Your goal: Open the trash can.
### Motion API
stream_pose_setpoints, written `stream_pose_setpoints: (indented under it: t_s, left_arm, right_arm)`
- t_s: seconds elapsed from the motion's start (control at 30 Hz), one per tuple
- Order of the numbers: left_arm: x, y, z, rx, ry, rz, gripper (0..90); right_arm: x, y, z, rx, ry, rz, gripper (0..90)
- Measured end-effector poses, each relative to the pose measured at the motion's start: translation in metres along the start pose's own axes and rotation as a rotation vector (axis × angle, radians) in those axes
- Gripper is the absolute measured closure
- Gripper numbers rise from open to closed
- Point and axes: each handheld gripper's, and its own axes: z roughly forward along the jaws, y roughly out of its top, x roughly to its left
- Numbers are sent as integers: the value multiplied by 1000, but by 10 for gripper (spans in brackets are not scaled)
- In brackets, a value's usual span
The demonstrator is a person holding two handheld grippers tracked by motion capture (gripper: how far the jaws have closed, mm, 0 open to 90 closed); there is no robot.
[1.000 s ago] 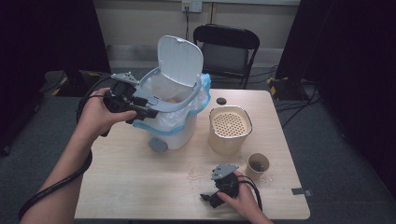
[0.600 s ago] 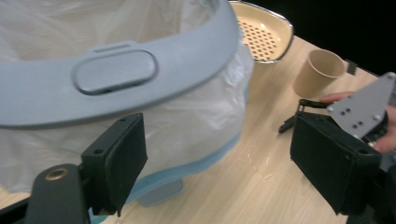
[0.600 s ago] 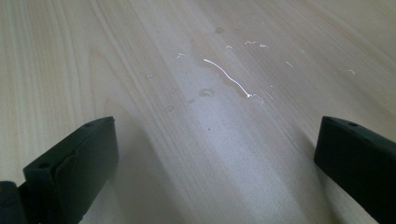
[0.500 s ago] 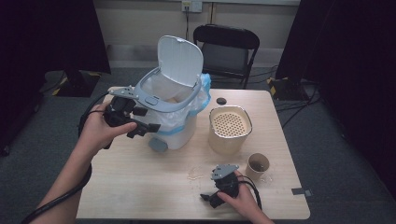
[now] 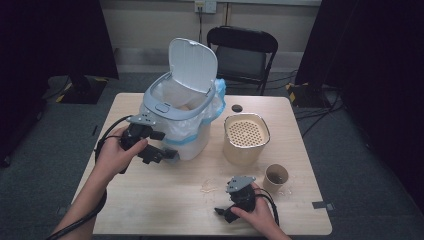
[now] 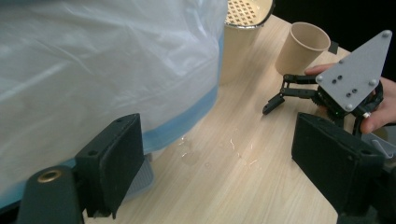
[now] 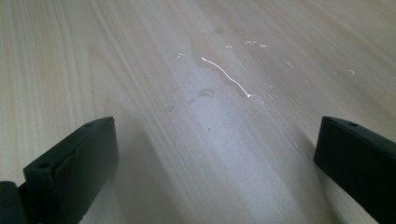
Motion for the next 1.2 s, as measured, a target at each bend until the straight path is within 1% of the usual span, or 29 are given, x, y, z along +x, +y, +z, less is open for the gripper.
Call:
stream_pose_setpoints:
  t_s: [0.1, 0.13, 0.23, 0.3, 0.37, 0.4, 0.57, 0.6, 0.67, 0.77, 0.87, 0.93, 0.97, 1.03, 1.07, 1.2]
  left_arm:
    - [-2, -5, 6, -5, -8, -1, 164]
    - [-2, -7, 7, 3, -12, 5, 164]
    - [-3, -13, 14, 0, -24, -1, 164]
    - [-4, -17, 19, 10, -28, 5, 164]
    - [-6, -22, 24, 8, -44, 2, 164]
    - [-6, -24, 26, 18, -47, 6, 164]
    - [-8, -35, 38, 16, -67, 6, 164]
    - [-9, -37, 40, 25, -69, 4, 164]
    - [-9, -42, 45, 20, -77, 0, 164]
    - [-10, -50, 53, 32, -83, -2, 164]
    - [-11, -57, 60, 36, -91, -12, 164]
    - [-11, -61, 64, 36, -92, -12, 164]
    - [-11, -63, 66, 35, -100, -15, 164]
    - [-12, -67, 71, 42, -96, -12, 164]
    - [-12, -70, 74, 45, -103, -12, 164]
    - [-15, -82, 86, 76, -109, 2, 164]
  right_arm:
    - [0, 0, 0, 0, 0, 0, 0]
    - [0, 0, 0, 0, 0, 1, 0]
    - [0, 0, 0, 0, 0, 0, 0]
    - [0, 0, 0, 1, 2, -2, 0]
    - [0, 0, 0, 1, 1, -3, 0]
    - [0, 0, 0, 2, 2, 0, 0]
    - [0, 0, 0, 3, 5, -2, 0]
    - [0, 0, 0, 3, 5, -2, 0]
    - [0, 0, 0, 3, 5, -3, 0]
    - [1, 0, 0, 4, 4, 0, 0]
    - [1, 0, 0, 5, 4, 1, 0]
    - [1, 0, 0, 5, 4, 1, 0]
    - [1, 0, -1, 5, 4, 1, 0]
    - [1, 0, -1, 4, 7, 1, 0]
    - [1, 0, -1, 3, 10, 1, 0]
    - [1, 0, -1, 3, 11, -1, 0]
